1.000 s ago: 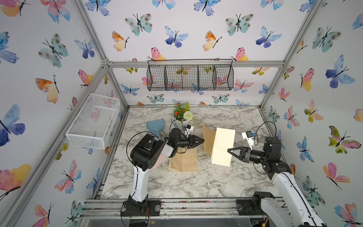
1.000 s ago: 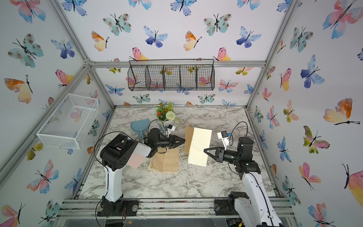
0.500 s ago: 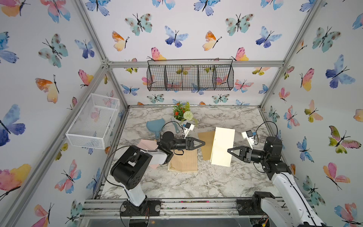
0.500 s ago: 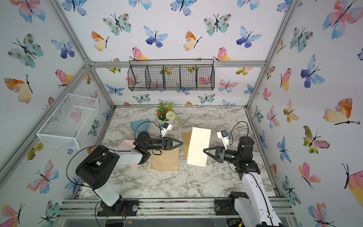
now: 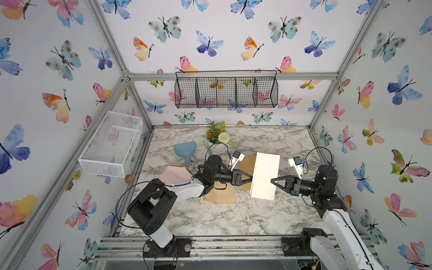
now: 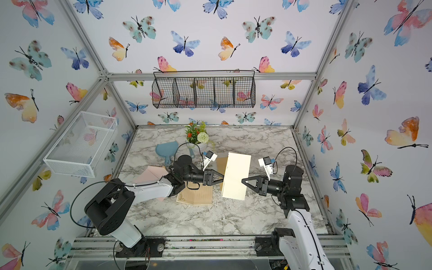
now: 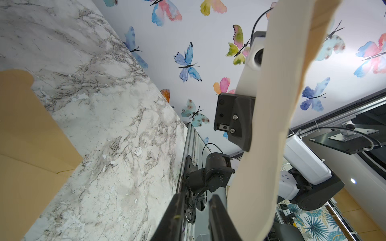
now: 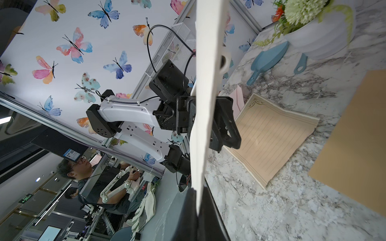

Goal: Take the letter paper out of the envelope
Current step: Unfold the letter paper.

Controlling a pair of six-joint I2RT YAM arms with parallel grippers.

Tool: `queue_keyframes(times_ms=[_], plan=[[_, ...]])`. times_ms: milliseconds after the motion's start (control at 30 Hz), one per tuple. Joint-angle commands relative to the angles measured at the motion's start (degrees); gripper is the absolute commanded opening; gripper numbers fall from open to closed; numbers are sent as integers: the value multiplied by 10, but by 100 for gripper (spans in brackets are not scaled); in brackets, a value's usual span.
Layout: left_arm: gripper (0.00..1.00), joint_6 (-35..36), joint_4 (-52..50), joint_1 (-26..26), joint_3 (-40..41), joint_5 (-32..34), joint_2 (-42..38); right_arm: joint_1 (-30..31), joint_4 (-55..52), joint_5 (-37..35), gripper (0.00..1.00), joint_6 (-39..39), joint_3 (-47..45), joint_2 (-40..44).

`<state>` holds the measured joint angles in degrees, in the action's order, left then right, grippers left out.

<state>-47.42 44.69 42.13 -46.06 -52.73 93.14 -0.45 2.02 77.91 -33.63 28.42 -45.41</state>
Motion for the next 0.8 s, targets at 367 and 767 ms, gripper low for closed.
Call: queue_keyframes(times_ms=[367, 767], plan=[[25, 50, -60, -13, 20, 26, -69, -3, -21, -22, 1, 39, -10, -35], [23, 18, -3, -14, 35, 16, -58, -2, -20, -20, 1, 38, -12, -35]])
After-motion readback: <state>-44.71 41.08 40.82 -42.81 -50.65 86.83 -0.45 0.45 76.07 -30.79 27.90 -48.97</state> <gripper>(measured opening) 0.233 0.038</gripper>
